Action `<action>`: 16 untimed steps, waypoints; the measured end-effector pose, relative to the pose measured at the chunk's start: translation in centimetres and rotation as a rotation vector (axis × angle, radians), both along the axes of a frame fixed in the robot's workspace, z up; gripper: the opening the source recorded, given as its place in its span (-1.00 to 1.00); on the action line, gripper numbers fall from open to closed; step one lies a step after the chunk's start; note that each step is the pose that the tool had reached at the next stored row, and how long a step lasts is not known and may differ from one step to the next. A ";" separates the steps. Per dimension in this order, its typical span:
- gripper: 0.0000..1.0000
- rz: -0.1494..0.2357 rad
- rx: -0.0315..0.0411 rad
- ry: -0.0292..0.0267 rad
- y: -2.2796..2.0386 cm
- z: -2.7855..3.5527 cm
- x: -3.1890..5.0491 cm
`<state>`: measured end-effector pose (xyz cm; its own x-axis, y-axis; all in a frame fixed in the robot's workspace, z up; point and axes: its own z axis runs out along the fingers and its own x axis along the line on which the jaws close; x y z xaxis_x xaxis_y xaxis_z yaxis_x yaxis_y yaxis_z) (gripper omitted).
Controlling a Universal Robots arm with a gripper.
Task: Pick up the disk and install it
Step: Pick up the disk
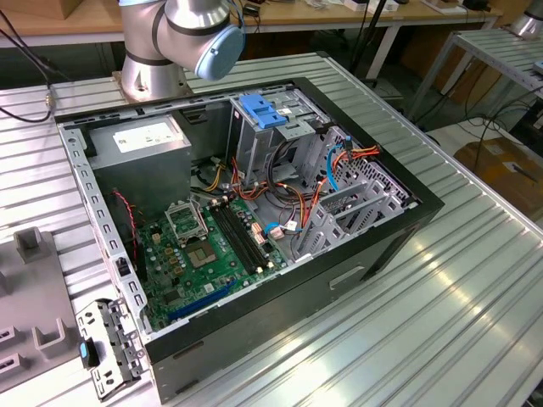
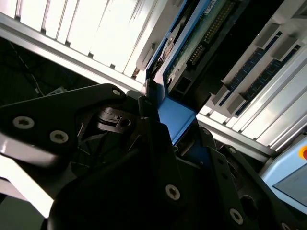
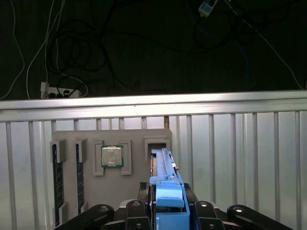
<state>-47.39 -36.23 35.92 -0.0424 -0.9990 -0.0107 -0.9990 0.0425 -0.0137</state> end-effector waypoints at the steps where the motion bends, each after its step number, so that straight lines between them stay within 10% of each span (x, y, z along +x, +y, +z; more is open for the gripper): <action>1: -0.26 0.000 0.0000 0.0001 0.00 0.13 0.00; 16: -0.26 0.000 0.0001 -0.0001 0.00 1.74 0.00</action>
<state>-47.39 -36.23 37.66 -0.0424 -0.9990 -0.0108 -0.9990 0.0425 -0.0138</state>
